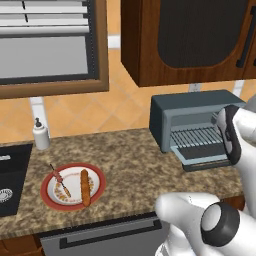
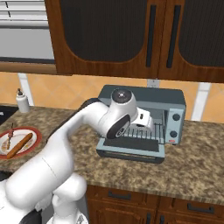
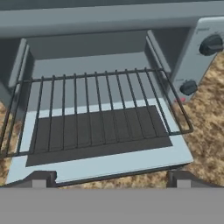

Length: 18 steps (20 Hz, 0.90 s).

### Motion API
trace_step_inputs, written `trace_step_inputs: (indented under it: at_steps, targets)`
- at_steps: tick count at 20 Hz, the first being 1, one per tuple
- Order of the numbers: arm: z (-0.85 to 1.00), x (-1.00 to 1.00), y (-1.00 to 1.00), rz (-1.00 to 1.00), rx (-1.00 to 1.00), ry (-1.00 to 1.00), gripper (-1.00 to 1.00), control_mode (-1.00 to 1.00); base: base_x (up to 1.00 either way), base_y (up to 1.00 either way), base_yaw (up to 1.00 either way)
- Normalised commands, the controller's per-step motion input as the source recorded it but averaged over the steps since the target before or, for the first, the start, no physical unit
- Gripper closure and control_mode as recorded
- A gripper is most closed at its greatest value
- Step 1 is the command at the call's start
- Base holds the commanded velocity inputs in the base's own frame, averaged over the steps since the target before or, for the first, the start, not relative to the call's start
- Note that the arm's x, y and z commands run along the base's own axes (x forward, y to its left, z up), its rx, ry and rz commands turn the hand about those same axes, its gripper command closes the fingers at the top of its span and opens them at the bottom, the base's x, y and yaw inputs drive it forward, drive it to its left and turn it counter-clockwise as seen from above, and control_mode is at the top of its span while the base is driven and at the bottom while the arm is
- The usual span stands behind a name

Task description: Pick up the kebab skewer and baguette bread, and place them inside the toaster oven. Close the toaster oven door and start by setting the timer.

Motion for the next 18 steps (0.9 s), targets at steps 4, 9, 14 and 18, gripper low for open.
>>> trace_step_inputs:
  at_steps: [4,9,14,18]
  targets:
    - [0.21,-0.43,0.48,0.0,-0.02,-0.03,-1.0,-1.0,0.0,0.0,0.0]
    - [0.06,-0.2,0.89,0.0,0.0,-0.03,-1.0,-1.0,0.0,0.0,0.0]
    - [0.01,-0.06,1.0,0.0,-0.01,0.01,-1.0,-1.0,0.0,0.0,0.0]
    - [0.0,0.0,1.0,0.0,0.0,0.08,-1.0,-1.0,0.0,0.0,0.0]
